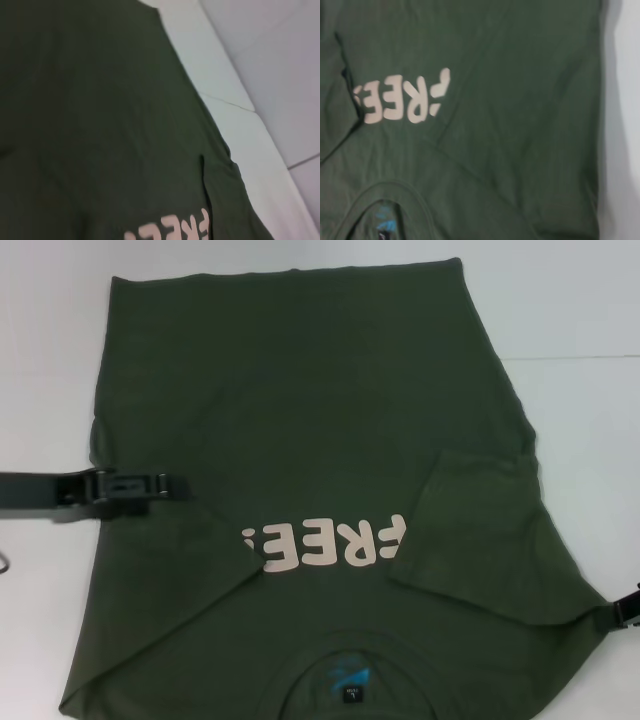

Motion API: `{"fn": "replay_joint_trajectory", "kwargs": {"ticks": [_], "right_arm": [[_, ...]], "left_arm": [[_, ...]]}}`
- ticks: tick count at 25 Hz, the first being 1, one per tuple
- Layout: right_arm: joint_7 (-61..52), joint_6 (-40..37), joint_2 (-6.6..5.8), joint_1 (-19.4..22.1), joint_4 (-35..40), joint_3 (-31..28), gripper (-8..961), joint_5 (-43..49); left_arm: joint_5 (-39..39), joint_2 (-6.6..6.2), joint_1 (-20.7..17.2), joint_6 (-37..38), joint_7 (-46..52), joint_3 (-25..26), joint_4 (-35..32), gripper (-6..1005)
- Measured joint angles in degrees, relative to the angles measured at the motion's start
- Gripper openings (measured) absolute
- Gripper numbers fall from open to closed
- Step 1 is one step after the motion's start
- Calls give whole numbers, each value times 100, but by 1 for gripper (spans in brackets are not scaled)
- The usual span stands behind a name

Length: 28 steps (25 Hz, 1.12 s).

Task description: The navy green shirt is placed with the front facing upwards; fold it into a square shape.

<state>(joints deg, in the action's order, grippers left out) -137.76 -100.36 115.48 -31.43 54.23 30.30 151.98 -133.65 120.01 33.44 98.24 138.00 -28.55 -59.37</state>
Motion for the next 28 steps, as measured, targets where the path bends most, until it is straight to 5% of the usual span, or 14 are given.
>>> {"fn": "replay_joint_trajectory", "kwargs": {"ticks": [12,28], "right_arm": [[138,-4,1,-7,17,-7,41,-213],[314,142,44,41,-83,-17,42,-509]], "left_arm": [[-1864,-138,-150,1223,1312,868,-381,923],[-2391,238,-624,1006,1471,697,-900,922]]}}
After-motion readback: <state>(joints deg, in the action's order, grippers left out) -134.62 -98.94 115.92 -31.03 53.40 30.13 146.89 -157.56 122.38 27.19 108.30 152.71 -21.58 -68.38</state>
